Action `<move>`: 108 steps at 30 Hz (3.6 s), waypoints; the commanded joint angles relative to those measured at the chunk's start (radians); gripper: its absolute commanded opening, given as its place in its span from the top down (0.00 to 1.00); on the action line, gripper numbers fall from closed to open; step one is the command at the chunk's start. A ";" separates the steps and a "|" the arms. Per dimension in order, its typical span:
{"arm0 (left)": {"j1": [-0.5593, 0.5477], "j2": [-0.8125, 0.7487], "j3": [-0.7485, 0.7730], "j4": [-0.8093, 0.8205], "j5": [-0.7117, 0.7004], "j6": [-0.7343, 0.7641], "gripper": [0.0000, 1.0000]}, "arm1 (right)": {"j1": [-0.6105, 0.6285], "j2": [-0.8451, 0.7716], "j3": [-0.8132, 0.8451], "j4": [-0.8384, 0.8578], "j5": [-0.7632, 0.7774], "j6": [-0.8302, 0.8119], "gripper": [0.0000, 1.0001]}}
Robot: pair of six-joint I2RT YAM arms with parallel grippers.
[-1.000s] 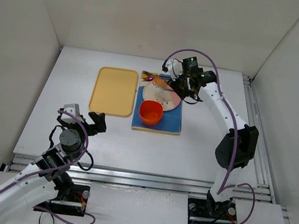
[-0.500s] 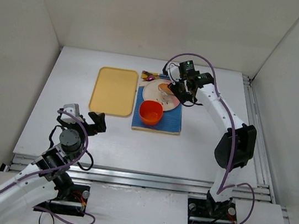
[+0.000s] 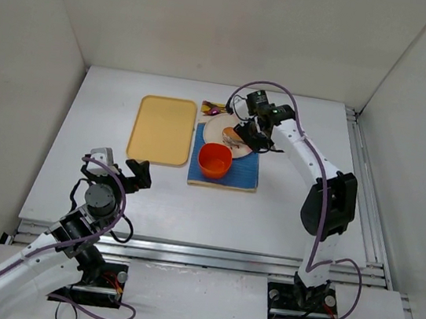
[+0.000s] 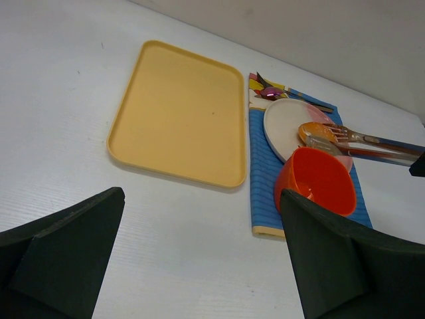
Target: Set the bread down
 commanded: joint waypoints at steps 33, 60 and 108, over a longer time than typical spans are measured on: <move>0.008 -0.004 0.039 0.047 -0.012 0.002 0.01 | 0.042 -0.215 0.159 0.009 0.005 0.019 0.53; -0.001 -0.083 0.024 0.027 -0.045 -0.012 0.01 | 0.499 -0.451 -0.388 0.263 -0.211 0.076 0.52; -0.001 -0.066 0.022 0.038 -0.046 -0.007 0.01 | 0.462 0.017 -0.414 0.426 -0.285 -0.004 0.30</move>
